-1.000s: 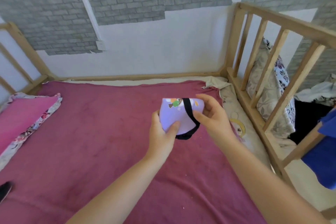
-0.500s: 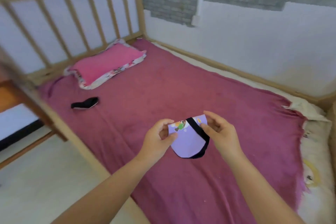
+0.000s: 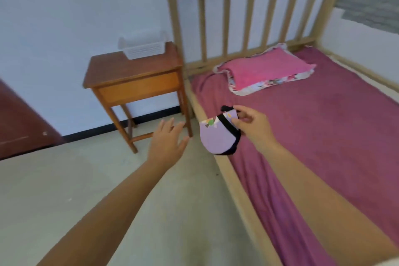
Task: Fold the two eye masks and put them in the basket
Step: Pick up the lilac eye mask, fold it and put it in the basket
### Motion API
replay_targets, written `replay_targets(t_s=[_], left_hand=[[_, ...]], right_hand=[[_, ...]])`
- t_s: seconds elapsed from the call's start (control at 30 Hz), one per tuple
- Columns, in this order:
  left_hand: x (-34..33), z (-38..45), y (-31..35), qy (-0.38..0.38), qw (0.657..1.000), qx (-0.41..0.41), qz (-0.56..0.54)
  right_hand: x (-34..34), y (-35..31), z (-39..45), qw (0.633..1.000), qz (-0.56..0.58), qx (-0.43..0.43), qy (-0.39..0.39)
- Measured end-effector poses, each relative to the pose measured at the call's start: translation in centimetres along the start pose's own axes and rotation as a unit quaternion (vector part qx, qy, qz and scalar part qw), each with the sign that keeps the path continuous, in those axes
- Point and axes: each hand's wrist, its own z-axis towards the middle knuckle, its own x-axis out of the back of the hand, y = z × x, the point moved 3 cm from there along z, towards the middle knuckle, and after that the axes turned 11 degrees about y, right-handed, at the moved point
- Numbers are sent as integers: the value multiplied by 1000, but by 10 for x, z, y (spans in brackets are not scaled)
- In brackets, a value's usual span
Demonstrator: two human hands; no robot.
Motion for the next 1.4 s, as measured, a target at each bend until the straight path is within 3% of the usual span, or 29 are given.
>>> replay_targets(t_s=[0.1,0.23,0.37,0.6,0.87,1.13,1.4], left_hand=[[25,39,-73,26,995,7,101],[44,91,-147,42,986,49,154],[38,155,-211,39,974,112,195],[16,305,-289,47,969,166,174],[0,462,-368,42,964,197,174],[-44,611,-468,23,971,189,144],[-99,745,-544,-55,983,156,84]], right_hand=[[-83,-22,33,999,7,22,-31],[-172,-37,78,996,10,21,-90],[-249,-45,142,995,14,27,-100],[-362,-51,294,993,35,42,-100],[-479,-54,450,993,41,-6,-114],[-598,-33,575,990,57,-78,-105],[-688,-13,680,983,39,-163,-78]])
